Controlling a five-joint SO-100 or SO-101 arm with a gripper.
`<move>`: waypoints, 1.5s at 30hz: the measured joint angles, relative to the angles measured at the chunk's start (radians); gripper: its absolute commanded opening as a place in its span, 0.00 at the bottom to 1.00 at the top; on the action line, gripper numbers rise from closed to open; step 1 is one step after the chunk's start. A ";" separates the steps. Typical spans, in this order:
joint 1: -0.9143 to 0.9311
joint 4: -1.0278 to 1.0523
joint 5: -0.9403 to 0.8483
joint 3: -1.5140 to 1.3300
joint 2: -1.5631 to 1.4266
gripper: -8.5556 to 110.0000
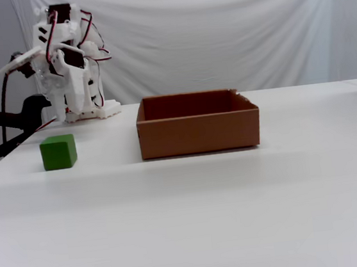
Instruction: Grasp a green cube and put it in a box.
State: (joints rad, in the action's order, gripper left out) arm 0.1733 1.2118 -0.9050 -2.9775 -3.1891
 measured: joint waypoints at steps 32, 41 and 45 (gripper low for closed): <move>0.067 0.008 0.005 0.066 0.137 0.25; 0.063 -0.097 0.006 0.360 0.506 0.26; 0.078 -0.183 0.006 0.482 0.724 0.27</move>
State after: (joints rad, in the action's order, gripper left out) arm 0.2516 1.0293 -0.8989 -2.4958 -2.4651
